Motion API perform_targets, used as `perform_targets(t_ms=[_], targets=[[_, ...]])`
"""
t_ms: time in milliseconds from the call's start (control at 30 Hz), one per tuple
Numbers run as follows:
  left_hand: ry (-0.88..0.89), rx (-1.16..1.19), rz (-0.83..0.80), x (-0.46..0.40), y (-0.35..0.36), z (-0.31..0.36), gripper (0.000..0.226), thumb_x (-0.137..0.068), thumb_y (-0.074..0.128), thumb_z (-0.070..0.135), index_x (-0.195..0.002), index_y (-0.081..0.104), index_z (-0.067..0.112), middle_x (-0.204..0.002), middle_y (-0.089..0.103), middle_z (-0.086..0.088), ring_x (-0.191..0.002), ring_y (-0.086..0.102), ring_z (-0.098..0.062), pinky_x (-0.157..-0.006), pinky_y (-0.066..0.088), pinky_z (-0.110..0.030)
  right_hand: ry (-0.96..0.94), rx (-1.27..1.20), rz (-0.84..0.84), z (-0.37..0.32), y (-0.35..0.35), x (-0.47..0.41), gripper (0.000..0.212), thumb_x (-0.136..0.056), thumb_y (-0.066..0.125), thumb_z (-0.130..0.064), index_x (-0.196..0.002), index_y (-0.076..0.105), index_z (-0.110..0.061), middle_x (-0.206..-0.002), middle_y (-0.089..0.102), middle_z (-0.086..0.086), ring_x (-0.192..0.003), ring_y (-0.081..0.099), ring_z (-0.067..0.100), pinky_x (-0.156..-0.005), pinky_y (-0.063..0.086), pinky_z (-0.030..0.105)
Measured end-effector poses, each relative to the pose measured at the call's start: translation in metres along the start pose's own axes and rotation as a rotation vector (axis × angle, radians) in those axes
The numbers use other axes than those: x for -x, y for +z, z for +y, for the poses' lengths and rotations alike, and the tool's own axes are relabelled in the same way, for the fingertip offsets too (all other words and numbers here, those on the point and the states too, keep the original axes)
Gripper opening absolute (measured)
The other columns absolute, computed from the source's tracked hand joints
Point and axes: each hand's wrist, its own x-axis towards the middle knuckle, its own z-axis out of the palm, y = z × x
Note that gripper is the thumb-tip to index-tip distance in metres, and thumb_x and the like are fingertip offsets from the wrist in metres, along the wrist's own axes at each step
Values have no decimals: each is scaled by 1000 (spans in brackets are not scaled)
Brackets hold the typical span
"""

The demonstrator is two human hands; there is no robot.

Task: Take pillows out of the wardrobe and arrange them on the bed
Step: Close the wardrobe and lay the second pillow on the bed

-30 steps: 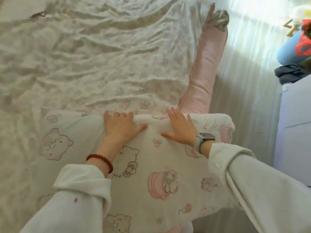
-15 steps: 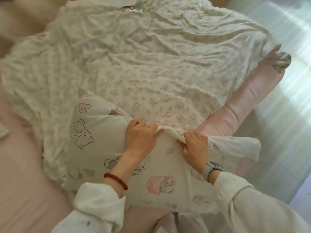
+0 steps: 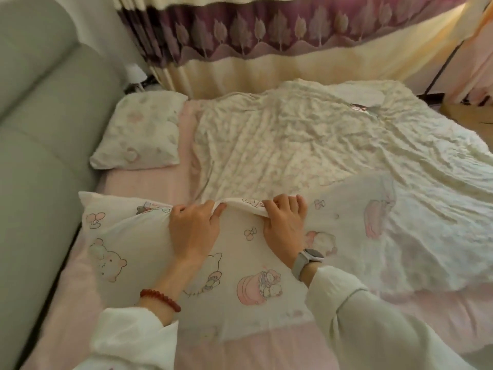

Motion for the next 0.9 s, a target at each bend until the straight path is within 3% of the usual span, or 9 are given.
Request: perform_targets(t_ms=[133,233,333,433,533,600,700,800,900], targets=[[-369,67,121,0,-30,-99,39,-92,48,33,-72,60,3,-56,62,-16,-55,46,-25,-71,35,-39,-227,-56,-24,-106,48,-46,27,-64,61,3,-88,65,-10,-86,60,11,-92,56,33,-105,19,58],[-608,104,247,3,-44,-176,40,-93,45,32,-69,58,4,-57,60,-17,-55,42,-24,-69,38,-40,-391,-114,-87,-190,93,-80,26,-71,58,2,-92,66,-10,-93,61,11,-106,54,32,-107,6,63],[-853,132,181,12,-43,-275,40,-93,40,40,-68,53,12,-63,59,-8,-65,54,-31,-69,39,-40,-436,-222,-264,-281,161,-98,27,-86,50,-5,-107,63,-16,-115,60,5,-130,36,25,-111,0,59],[-985,-8,-107,25,-23,-363,31,-90,43,41,-104,55,16,-100,62,-13,-94,55,-35,-84,40,-47,-313,-281,-403,-324,232,-85,38,-89,42,-5,-124,51,-18,-132,52,2,-137,25,23,-114,7,55],[-980,-18,-331,40,11,-428,48,-88,47,39,-130,40,19,-129,48,-15,-115,44,-37,-94,38,-54,-81,-235,-591,-307,295,-49,41,-89,42,-12,-130,42,-19,-137,45,5,-134,28,25,-112,19,50],[-945,-4,-423,51,36,-457,55,-88,46,40,-136,32,18,-140,38,-14,-126,34,-36,-101,31,-55,45,-191,-671,-281,323,-23,41,-89,43,-14,-129,41,-16,-136,44,7,-127,34,29,-105,29,44],[-882,-9,-506,63,70,-492,64,-87,45,47,-140,25,18,-147,28,-12,-133,24,-34,-105,23,-56,135,-188,-634,-253,351,1,41,-88,46,-17,-128,39,-14,-137,39,11,-123,36,34,-100,34,42],[-937,41,-531,65,97,-519,73,-83,42,61,-141,20,22,-149,26,-11,-133,25,-34,-104,23,-58,338,-192,-654,-248,373,4,59,-89,48,-34,-139,22,-17,-148,19,17,-136,15,34,-109,21,48],[-964,49,-538,70,115,-529,77,-78,40,68,-140,18,27,-148,26,-10,-133,24,-34,-102,22,-58,391,-202,-773,-246,393,4,70,-86,53,-39,-140,14,-16,-151,9,14,-139,4,31,-112,15,54]])
